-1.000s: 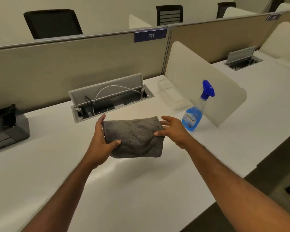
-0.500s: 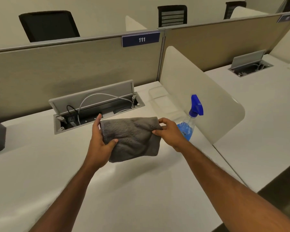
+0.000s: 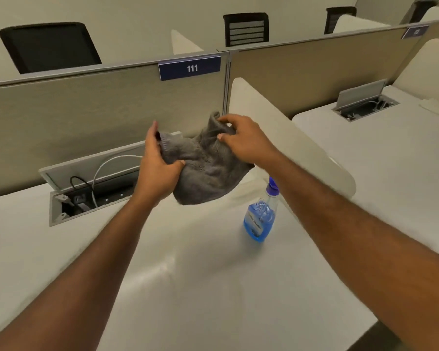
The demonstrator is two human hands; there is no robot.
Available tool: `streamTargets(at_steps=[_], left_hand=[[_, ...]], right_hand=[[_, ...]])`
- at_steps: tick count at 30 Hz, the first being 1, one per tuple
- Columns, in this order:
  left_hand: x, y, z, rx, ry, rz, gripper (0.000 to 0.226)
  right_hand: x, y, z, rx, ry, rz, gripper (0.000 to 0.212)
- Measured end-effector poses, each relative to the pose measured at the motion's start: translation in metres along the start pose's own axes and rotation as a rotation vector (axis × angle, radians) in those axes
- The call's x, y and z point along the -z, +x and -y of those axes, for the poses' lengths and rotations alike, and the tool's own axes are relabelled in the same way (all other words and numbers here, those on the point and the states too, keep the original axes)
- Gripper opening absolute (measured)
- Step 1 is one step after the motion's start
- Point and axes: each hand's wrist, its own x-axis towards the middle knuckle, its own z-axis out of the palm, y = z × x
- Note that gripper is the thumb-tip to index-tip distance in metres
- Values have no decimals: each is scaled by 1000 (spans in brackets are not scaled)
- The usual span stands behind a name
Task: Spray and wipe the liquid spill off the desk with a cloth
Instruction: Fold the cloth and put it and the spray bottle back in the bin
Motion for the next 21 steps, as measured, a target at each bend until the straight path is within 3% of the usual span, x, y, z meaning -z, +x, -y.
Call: streamTargets(at_steps=[10,21], left_hand=[[-66,64,15,112,43,-17,106],[-125,108,69,227,173,105,104]], right_hand=[[25,61,-54,-188,-169,61,43],[-6,103,-152,-288,-231,99,40]])
